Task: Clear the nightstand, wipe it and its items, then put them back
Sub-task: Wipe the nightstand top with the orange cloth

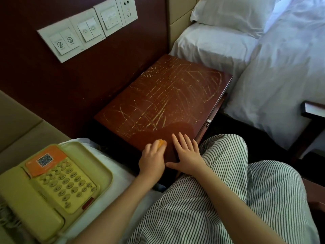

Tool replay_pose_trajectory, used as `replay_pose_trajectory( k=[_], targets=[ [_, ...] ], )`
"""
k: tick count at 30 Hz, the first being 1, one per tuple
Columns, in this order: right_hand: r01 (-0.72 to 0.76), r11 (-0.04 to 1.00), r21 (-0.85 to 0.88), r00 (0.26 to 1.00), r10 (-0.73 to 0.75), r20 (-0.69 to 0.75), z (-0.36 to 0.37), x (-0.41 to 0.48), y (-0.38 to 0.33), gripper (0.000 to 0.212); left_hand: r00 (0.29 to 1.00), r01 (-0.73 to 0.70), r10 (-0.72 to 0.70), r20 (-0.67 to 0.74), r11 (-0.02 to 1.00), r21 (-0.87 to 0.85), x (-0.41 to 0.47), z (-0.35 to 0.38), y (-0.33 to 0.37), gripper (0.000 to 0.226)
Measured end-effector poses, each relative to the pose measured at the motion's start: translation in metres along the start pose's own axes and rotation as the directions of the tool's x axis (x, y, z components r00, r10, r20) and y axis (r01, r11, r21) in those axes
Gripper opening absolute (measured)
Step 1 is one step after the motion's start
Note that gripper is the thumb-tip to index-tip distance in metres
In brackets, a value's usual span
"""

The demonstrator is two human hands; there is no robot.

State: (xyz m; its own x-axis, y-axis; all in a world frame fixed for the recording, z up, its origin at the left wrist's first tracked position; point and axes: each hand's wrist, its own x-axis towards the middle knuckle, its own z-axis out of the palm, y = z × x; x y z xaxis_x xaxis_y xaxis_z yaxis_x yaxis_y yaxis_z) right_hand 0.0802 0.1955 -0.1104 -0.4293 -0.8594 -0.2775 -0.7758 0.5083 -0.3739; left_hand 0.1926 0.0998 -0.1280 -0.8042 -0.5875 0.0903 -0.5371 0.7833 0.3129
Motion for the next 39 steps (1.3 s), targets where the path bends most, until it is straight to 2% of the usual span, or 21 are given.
replay_pose_trajectory(
  k=[2, 3, 6, 9, 12, 16, 20, 23, 25, 28, 31, 33, 36, 39],
  targets=[
    [-0.007, 1.000, -0.010, 1.000, 0.007, 0.017, 0.001, -0.001, 0.002, 0.107, 0.994, -0.104, 0.104, 0.010, 0.994, 0.010, -0.018, 0.004, -0.003, 0.063],
    [-0.009, 1.000, -0.016, 0.999, 0.009, 0.032, 0.001, -0.001, 0.003, 0.109, 0.995, -0.102, 0.102, 0.006, 0.994, 0.036, -0.025, 0.005, -0.007, 0.068],
    [-0.009, 0.999, -0.035, 0.998, 0.011, 0.061, 0.003, -0.003, 0.006, 0.113, 0.998, 0.066, -0.065, -0.026, 0.998, 0.014, -0.021, -0.003, -0.027, 0.064],
    [-0.015, 0.999, -0.043, 0.997, 0.018, 0.076, 0.002, -0.004, 0.007, 0.114, 0.955, 0.282, -0.285, -0.076, 0.958, -0.053, 0.006, -0.013, -0.044, 0.055],
    [-0.017, 0.999, -0.050, 0.996, 0.022, 0.086, 0.002, -0.003, 0.006, 0.113, 0.926, 0.371, -0.371, -0.066, 0.929, -0.010, 0.036, -0.020, -0.044, 0.050],
    [-0.026, 0.998, -0.065, 0.997, 0.030, 0.071, 0.002, 0.000, 0.003, 0.104, 0.952, 0.303, -0.300, -0.058, 0.952, 0.046, 0.045, -0.015, -0.031, 0.045],
    [-0.034, 0.998, -0.062, 0.997, 0.038, 0.064, 0.003, 0.002, 0.003, 0.098, 0.997, 0.078, -0.078, -0.024, 0.997, 0.013, 0.022, -0.005, -0.024, 0.048],
    [-0.039, 0.998, -0.053, 0.997, 0.043, 0.067, 0.002, 0.002, 0.004, 0.096, 0.997, -0.076, 0.076, -0.005, 0.997, -0.007, -0.003, 0.002, -0.027, 0.055],
    [-0.040, 0.998, -0.045, 0.997, 0.042, 0.060, 0.002, 0.001, 0.003, 0.095, 0.998, -0.054, 0.053, -0.028, 0.998, -0.039, -0.011, 0.001, -0.035, 0.056],
    [-0.033, 0.999, -0.037, 0.998, 0.035, 0.049, 0.001, 0.002, 0.002, 0.093, 0.989, 0.127, -0.132, -0.068, 0.990, -0.066, 0.005, -0.008, -0.044, 0.051],
    [-0.038, 0.999, -0.021, 0.999, 0.039, 0.033, 0.000, 0.002, 0.002, 0.091, 0.955, 0.286, -0.287, -0.075, 0.958, -0.026, 0.035, -0.014, -0.041, 0.050],
    [-0.045, 0.999, -0.019, 0.999, 0.045, 0.026, 0.000, 0.002, 0.002, 0.090, 0.942, 0.333, -0.331, -0.055, 0.943, 0.026, 0.050, -0.014, -0.033, 0.054],
    [-0.053, 0.998, -0.015, 0.998, 0.053, 0.013, 0.000, 0.002, 0.001, 0.088, 0.960, 0.279, -0.277, -0.037, 0.958, 0.073, 0.056, -0.009, -0.021, 0.055],
    [-0.059, 0.998, 0.000, 0.998, 0.059, 0.003, -0.001, 0.001, 0.002, 0.086, 0.995, 0.099, -0.099, -0.002, 0.994, 0.055, 0.047, -0.004, -0.016, 0.052]
  ],
)
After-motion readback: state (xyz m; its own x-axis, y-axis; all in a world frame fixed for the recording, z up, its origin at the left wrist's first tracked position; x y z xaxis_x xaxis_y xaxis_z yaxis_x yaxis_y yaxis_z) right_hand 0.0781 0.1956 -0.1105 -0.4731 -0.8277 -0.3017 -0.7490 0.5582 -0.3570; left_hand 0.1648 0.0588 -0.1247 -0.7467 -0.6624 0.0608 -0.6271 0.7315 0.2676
